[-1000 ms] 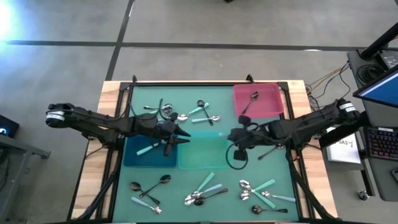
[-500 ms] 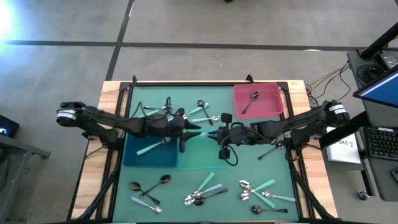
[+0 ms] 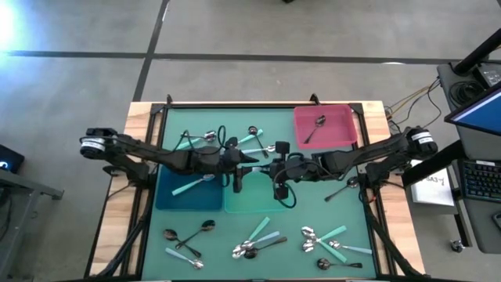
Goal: Sort silverware by color (type)
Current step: Put the blue spoon into the green bin
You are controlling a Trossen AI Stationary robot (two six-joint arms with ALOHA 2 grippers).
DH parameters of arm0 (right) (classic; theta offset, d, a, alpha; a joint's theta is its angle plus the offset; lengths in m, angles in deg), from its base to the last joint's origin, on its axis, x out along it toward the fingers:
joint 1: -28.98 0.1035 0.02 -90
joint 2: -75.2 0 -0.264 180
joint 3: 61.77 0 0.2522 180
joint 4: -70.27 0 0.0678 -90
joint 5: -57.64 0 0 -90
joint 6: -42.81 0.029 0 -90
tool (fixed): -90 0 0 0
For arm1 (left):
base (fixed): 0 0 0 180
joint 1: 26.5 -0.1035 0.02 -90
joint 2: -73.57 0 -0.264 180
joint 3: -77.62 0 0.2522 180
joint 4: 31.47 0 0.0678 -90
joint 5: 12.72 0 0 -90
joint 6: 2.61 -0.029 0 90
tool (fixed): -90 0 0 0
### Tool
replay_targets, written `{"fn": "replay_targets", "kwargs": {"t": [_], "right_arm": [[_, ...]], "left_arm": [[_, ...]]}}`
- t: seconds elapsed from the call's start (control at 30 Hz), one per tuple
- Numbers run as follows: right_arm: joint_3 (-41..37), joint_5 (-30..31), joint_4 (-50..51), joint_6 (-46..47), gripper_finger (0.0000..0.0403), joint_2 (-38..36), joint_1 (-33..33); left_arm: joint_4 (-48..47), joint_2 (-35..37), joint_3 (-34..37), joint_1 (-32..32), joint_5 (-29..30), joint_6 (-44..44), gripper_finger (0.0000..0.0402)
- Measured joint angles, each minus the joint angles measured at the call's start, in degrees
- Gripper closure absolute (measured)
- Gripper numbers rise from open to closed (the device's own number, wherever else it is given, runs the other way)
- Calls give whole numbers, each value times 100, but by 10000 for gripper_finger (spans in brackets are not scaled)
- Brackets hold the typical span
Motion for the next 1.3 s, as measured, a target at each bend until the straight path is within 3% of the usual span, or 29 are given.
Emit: {"fn": "replay_targets", "kwargs": {"t": [0.27, 0.77, 1.13, 1.3], "right_arm": [[19, 47, 10, 20, 382, -100, -23], [21, -13, 54, 219, 382, -79, -28], [19, -28, 8, 217, 382, -55, -28], [15, -21, 10, 218, 382, -23, -28]], "left_arm": [[-379, 159, -12, 20, -363, 204, 308], [214, 170, -9, 20, -140, -190, 232], [786, 58, -9, 33, -164, -136, 251], [890, 56, -9, 33, -171, -122, 292]]}}
